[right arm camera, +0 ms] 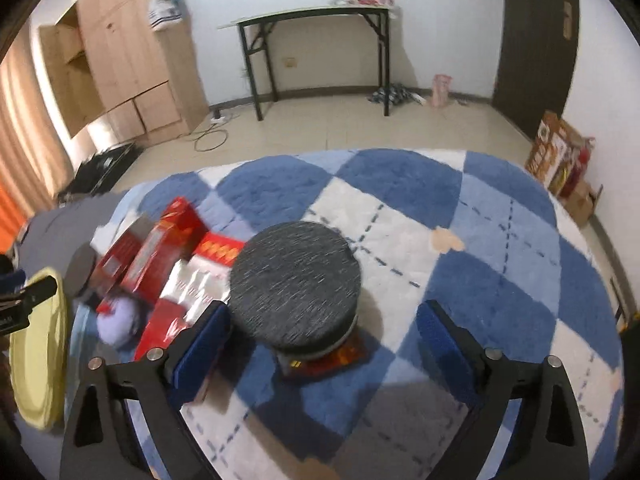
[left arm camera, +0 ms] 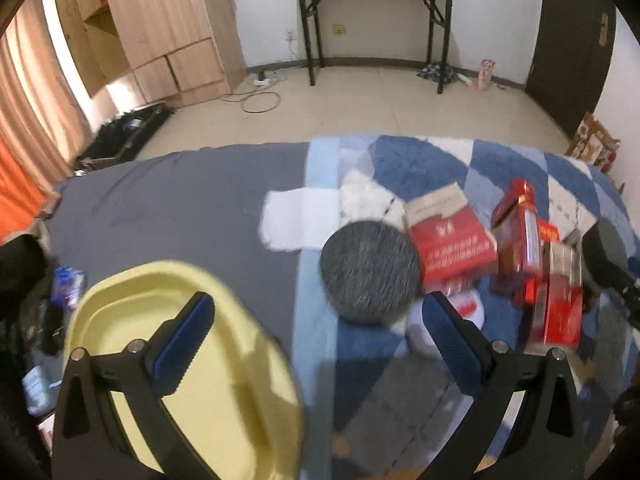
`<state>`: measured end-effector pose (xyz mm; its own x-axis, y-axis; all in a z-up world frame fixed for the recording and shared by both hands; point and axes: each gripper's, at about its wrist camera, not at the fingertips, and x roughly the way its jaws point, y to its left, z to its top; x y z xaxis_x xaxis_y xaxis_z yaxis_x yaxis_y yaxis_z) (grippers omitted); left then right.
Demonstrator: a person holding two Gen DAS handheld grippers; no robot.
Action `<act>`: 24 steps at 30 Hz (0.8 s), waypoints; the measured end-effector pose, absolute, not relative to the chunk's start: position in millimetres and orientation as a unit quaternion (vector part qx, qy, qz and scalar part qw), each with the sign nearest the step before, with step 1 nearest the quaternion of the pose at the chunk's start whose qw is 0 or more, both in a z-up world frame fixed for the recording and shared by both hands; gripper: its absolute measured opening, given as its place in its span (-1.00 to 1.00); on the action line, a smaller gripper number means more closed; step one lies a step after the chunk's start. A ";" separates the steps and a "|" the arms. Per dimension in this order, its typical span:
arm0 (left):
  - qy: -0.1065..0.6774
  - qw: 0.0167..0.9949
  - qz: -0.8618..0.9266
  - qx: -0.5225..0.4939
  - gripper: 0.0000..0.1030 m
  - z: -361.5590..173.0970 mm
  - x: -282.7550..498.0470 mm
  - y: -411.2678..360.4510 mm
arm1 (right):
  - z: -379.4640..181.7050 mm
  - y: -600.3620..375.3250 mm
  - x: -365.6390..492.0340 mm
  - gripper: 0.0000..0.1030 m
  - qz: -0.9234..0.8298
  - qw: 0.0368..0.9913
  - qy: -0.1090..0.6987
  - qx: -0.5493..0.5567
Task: Organize rigid objects
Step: 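Grasp the large black foam cylinder with the right gripper while the left grasps the smaller one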
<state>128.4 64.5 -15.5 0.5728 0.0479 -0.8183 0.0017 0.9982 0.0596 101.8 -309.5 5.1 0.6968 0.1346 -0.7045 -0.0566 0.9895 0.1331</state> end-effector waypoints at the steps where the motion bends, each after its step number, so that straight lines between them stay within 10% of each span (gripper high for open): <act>1: 0.466 0.884 0.007 0.025 1.00 -19.5 133.9 64.2 | 3.4 -310.2 106.1 0.86 0.058 0.919 0.386 0.054; 10: 0.479 0.878 0.004 -0.013 1.00 -46.5 170.8 58.8 | -13.4 -296.8 125.2 0.87 0.092 0.920 0.379 0.023; 15: 0.486 0.870 -0.024 -0.078 0.35 -53.5 171.4 68.9 | -20.8 -298.7 127.5 0.39 0.097 0.926 0.365 0.023; 24: 0.458 0.884 -0.033 -0.094 0.33 -6.9 148.0 76.7 | 2.0 -307.8 100.2 0.31 0.100 0.942 0.320 0.019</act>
